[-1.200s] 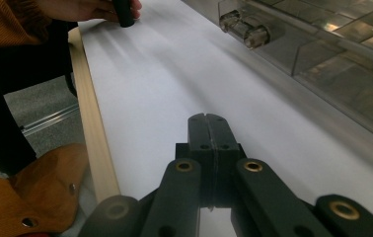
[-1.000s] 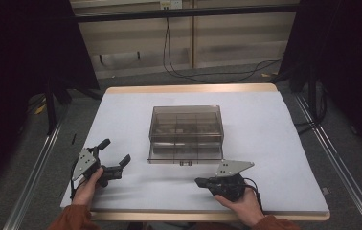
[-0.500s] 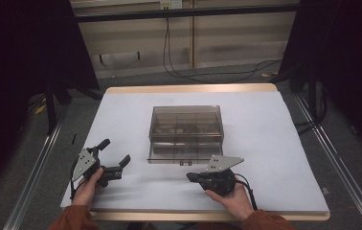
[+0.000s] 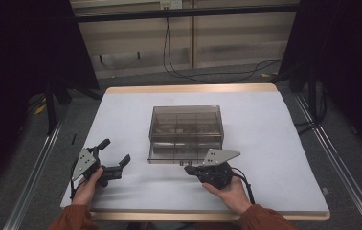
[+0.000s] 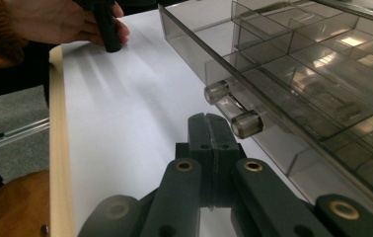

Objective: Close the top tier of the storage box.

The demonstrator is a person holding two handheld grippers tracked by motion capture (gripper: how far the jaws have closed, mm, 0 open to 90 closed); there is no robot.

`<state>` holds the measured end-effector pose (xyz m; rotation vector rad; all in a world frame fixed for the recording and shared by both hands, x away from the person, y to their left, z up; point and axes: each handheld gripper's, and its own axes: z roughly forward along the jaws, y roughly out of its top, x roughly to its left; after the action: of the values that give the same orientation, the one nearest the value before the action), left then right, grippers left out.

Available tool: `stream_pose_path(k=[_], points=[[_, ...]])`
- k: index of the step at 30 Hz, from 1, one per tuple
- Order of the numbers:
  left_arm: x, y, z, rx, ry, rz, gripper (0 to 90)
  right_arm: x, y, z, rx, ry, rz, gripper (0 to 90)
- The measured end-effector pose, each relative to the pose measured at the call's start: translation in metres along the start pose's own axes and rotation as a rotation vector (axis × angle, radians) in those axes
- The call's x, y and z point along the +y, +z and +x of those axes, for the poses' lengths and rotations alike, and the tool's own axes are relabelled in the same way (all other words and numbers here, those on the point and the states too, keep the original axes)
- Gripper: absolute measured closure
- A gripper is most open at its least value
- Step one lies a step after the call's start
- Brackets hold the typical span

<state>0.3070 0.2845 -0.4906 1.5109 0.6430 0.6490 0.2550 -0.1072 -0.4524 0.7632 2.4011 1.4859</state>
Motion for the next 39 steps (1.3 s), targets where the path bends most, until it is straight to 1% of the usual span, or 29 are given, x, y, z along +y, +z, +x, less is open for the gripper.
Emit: stream_pose_path(k=[3, 4, 6, 7, 9, 11, 12, 13, 15, 17, 20, 21, 23, 24, 26, 32, 37, 39], points=[[-0.0002, -0.0007, -0.0004, 0.001, -0.001, -0.007, 0.0, 0.0013, 0.0012, -0.001, -0.003, 0.013, -0.016, 90.0], [-0.0002, -0.0004, -0.001, -0.007, 0.0, -0.011, 0.0, 0.0013, 0.0013, -0.0007, -0.006, 0.013, -0.017, 90.0], [-0.0002, -0.0008, -0.0012, -0.003, 0.007, -0.006, 0.0, 0.0009, 0.0017, -0.0004, -0.007, 0.008, -0.011, 90.0], [0.0, -0.0004, -0.0008, -0.008, 0.011, -0.003, 0.0, -0.0006, 0.0014, -0.0001, -0.017, 0.003, -0.008, 90.0], [0.0, -0.0005, -0.001, -0.001, 0.012, -0.003, 0.0, -0.002, 0.001, -0.0009, -0.012, 0.017, -0.011, 90.0], [0.0001, -0.0008, -0.0004, -0.003, 0.018, 0.002, 0.0, -0.0025, 0.0007, -0.0005, -0.017, 0.014, -0.013, 90.0], [-0.0002, 0.0, -0.0017, -0.002, -0.006, -0.007, 0.0, -0.0027, 0.0009, -0.0005, -0.02, 0.008, -0.015, 90.0], [-0.0002, -0.0001, -0.0016, -0.003, -0.006, -0.007, 0.0, -0.0027, 0.0009, -0.0009, -0.016, 0.01, -0.014, 90.0], [-0.0001, -0.0004, -0.0008, -0.001, 0.002, -0.005, 0.0, -0.0033, 0.0016, -0.0015, -0.024, 0.011, -0.013, 90.0], [-0.0002, -0.0005, -0.0009, -0.001, 0.0, -0.005, 0.0, -0.0035, 0.0022, -0.0016, -0.026, 0.013, -0.015, 90.0], [-0.0002, -0.0005, -0.0008, 0.0, 0.0, -0.005, 0.0, -0.003, 0.0015, -0.0017, -0.041, 0.015, -0.023, 90.0], [-0.0002, -0.0002, -0.0011, -0.012, 0.0, -0.009, 0.0, -0.0028, 0.0012, -0.0019, -0.04, 0.017, -0.022, 90.0], [-0.0001, -0.0004, -0.0007, -0.011, 0.007, -0.004, 0.0, -0.0031, 0.0011, -0.0024, -0.048, 0.021, -0.025, 90.0], [-0.0002, -0.0004, -0.0013, -0.002, -0.003, -0.008, 0.0, -0.0034, 0.0012, -0.0028, -0.046, 0.022, -0.025, 90.0], [-0.0002, -0.0002, -0.0014, -0.004, -0.005, -0.008, 0.0, -0.0038, 0.001, -0.0032, -0.046, 0.021, -0.028, 90.0], [-0.0001, -0.0003, -0.0009, -0.003, -0.002, -0.004, 0.0, -0.0038, 0.0013, -0.0043, -0.046, 0.028, -0.029, 90.0], [-0.0002, -0.0003, -0.0012, -0.003, -0.002, -0.008, 0.0, -0.0025, 0.0004, -0.0057, -0.05, 0.042, -0.039, 90.0], [-0.0001, 0.0002, -0.0014, -0.001, -0.005, -0.011, 0.0, -0.0026, 0.0006, -0.0061, -0.049, 0.041, -0.038, 90.0]])
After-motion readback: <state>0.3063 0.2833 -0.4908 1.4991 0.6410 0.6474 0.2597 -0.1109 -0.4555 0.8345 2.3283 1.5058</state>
